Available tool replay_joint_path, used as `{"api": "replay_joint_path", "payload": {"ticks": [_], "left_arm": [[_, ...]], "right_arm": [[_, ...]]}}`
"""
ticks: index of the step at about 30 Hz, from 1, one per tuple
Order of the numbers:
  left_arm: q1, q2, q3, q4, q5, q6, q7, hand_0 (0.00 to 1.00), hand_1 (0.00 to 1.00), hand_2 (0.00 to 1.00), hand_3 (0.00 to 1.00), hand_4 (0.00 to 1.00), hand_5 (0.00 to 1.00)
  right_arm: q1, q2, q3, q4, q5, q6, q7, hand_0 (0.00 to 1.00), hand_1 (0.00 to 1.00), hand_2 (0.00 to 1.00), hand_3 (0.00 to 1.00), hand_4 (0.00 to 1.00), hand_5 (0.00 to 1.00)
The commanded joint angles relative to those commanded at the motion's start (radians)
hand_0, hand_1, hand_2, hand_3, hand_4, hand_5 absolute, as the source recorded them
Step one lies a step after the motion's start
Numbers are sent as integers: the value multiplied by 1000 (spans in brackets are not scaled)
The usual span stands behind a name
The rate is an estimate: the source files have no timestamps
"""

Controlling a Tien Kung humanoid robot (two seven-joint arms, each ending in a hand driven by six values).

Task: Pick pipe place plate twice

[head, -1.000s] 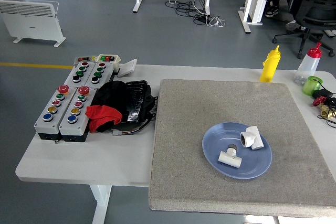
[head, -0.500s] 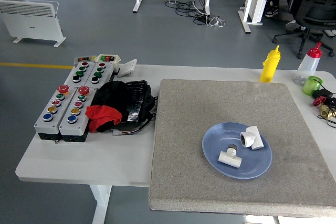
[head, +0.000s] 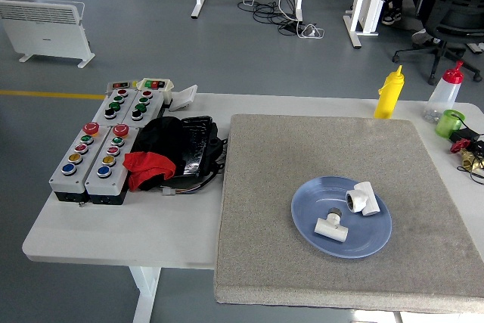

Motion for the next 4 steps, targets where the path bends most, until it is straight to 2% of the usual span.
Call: {"api": "replay_joint_path", "payload": {"ticks": [4], "left_arm": [[-1, 0, 1, 0, 0, -1, 0, 736, 693, 715, 756, 382, 998]], "right_arm": [[0, 1, 1, -2, 1, 1, -5, 788, 744, 780, 814, 545, 511]]}}
